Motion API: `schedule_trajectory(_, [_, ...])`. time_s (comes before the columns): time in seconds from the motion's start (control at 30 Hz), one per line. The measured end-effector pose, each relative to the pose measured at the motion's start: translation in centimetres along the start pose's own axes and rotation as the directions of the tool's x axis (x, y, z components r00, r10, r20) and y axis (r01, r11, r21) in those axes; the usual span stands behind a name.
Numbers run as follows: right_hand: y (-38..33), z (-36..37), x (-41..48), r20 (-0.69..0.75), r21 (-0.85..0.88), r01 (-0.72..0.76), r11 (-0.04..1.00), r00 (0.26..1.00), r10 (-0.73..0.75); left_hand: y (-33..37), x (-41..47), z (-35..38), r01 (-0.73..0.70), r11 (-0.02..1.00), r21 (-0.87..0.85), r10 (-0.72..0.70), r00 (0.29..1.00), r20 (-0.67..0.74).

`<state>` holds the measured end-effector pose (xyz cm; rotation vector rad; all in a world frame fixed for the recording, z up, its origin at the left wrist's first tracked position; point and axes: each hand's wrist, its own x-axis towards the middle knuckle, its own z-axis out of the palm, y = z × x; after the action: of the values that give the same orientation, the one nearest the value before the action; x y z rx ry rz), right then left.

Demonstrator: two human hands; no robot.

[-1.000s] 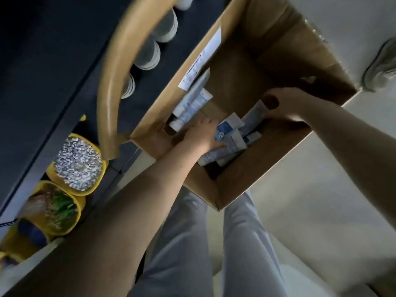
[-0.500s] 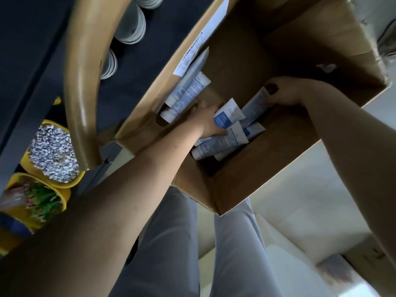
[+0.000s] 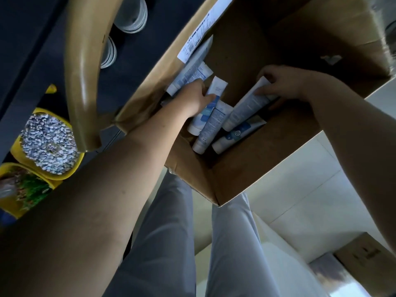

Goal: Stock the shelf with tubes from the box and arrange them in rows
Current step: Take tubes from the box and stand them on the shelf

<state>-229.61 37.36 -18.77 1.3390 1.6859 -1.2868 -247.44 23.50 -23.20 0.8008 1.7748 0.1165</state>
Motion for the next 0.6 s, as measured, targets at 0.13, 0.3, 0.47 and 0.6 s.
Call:
schedule_trajectory(0.13, [-0.6,-0.3,-3.6,-0.12,0.041,0.152,0.988,0.982,-0.146,0.9,-2.9,-1.0,-0.093,0.995,-0.039,0.088,0.991,-0.102])
schedule_trajectory(0.3, [-1.9,-3.1,-11.1,-0.203,0.049,0.347,0.937,0.922,-0.331,3.8,-10.4,-3.3,-0.212,0.959,-0.187,0.163,0.956,-0.243])
schedule_trajectory(0.47, [-5.8,-6.7,-22.5,-0.264,-0.052,0.518,0.854,0.817,-0.512,7.5,-22.6,-5.7,-0.279,0.953,-0.115,0.214,0.893,-0.395])
schedule_trajectory(0.6, [-10.4,-8.6,-31.7,-0.254,-0.332,0.607,0.722,0.68,-0.688,9.3,-32.2,-7.8,-0.34,0.916,-0.212,0.183,0.827,-0.532])
